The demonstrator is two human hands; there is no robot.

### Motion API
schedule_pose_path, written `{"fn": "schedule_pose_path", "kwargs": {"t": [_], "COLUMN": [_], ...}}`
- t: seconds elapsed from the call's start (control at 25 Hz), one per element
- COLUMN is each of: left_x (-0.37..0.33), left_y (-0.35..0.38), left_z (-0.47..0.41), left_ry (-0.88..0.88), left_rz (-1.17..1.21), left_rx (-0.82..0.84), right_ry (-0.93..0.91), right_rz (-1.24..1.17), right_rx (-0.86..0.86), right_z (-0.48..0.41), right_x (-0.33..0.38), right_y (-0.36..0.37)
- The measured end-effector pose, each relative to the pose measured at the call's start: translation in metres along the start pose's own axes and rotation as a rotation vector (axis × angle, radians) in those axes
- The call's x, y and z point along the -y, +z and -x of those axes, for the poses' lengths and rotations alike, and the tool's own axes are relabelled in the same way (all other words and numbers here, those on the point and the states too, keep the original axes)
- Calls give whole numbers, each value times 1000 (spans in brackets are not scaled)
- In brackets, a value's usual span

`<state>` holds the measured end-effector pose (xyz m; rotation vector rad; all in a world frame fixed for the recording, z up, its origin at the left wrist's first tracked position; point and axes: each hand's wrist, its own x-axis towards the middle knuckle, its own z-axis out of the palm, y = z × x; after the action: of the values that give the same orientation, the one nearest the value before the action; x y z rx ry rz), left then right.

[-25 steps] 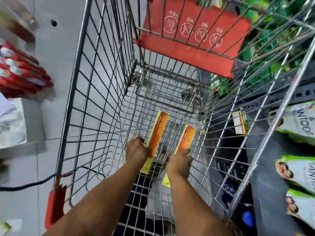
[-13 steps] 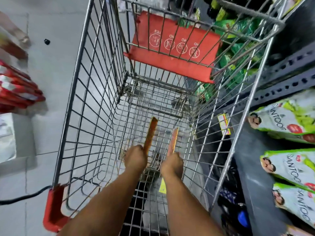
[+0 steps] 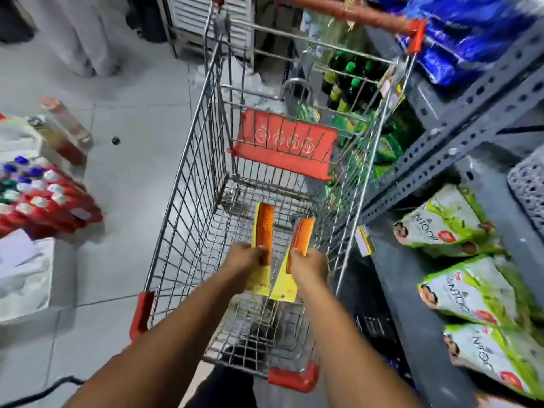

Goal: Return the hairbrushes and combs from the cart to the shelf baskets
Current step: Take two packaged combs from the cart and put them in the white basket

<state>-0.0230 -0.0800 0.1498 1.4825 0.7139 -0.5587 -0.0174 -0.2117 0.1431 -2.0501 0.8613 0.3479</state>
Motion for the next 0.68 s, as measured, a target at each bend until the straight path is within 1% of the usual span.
{"fn": "schedule_pose_path", "kwargs": {"t": [0.08,0.2,0.32,0.44,0.52,0.64,0.68], "left_x": [-25,-55,-76,-85,-84,-71,-64], "left_y": [2,14,47,100,145,215,232], "left_z": [31,80,132,185,225,291,306], "left_ry": [56,219,275,316,347,404,420], "left_rz": [-26,-143,-123,-70,-54,-163,-184], "left_rx": [18,110,166,259,404,566,585], "right_ry": [-61,-172,-236,-253,-249,-222,-209], "right_rz": [-91,-294,-455,-596,-664,-749,-753], "right_rx": [-5,-12,-53,-137,-213,-363,-396], "right_z": [16,45,78,109,130,168,181], "right_x": [11,21,10,-19,-45,-96,-112], "right_y": [-25,-77,-145,-215,-267,-343,-363]}}
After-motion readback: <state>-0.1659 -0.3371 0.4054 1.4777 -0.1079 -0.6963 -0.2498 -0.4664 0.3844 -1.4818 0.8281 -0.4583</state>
